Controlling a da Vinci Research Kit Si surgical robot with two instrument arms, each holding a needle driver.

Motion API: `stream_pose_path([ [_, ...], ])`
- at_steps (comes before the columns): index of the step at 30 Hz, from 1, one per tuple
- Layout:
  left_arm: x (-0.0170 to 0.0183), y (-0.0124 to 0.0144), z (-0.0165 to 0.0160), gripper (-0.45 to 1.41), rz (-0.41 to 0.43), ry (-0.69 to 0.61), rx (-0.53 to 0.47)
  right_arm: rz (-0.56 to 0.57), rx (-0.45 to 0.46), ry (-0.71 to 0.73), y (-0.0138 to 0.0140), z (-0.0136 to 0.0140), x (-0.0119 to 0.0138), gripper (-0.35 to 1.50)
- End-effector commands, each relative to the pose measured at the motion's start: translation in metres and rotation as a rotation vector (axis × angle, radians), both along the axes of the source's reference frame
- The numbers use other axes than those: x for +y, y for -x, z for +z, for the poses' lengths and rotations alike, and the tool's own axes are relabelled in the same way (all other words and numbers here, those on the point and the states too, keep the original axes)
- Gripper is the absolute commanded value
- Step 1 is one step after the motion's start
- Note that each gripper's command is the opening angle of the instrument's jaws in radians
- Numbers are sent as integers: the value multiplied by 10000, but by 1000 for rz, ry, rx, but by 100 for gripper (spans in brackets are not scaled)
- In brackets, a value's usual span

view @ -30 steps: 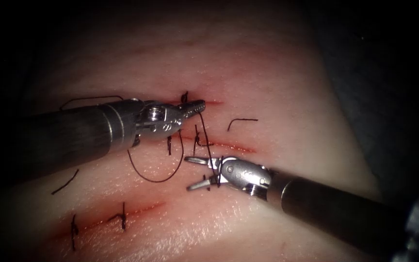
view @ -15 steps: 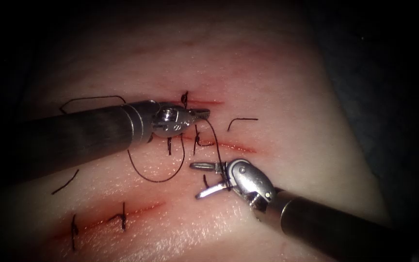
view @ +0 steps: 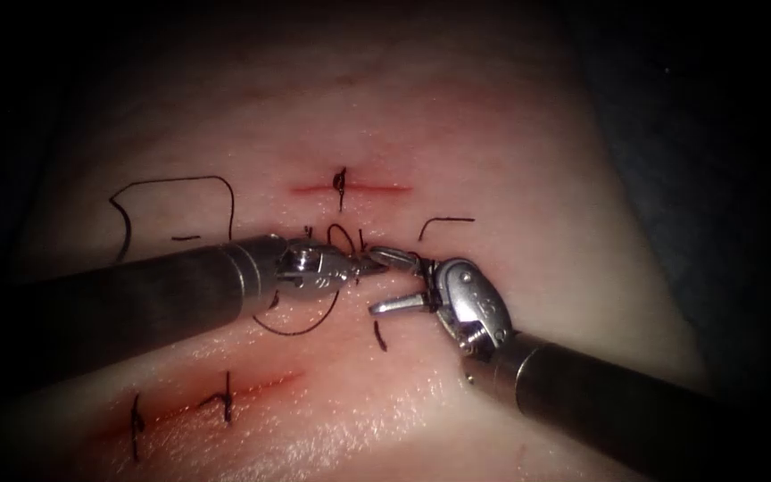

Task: Wound Closure
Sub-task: Wrap the suture two times around the right gripper counter-clockwise, then grab the suture tail end with the right needle driver.

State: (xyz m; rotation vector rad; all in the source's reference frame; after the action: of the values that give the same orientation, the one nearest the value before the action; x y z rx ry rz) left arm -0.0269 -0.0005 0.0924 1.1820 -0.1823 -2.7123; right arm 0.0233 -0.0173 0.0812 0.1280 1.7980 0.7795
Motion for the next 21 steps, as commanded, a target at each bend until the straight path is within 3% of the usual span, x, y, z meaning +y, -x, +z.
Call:
stream_pose_path([
  [1, 3, 5, 4, -45, 1, -3, -3, 17, 7, -1, -9, 3, 2, 101],
  [8, -1, 13, 1, -45, -41, -1, -48, 167, -130, -107, 2, 1, -1, 99],
  [11, -2, 20, -3, -45, -49, 6, -59, 220, -168, -277, 4, 4, -7, 98],
  [13, -2, 26, -7, -45, -52, 6, -65, 239, -202, -294, 9, 6, -10, 98],
  [16, -3, 35, -10, -45, -56, 9, -74, 274, -198, -343, 19, 8, -12, 106],
  [21, -4, 46, -13, -45, -66, 6, -74, 327, -147, -467, 34, 13, -15, 103],
])
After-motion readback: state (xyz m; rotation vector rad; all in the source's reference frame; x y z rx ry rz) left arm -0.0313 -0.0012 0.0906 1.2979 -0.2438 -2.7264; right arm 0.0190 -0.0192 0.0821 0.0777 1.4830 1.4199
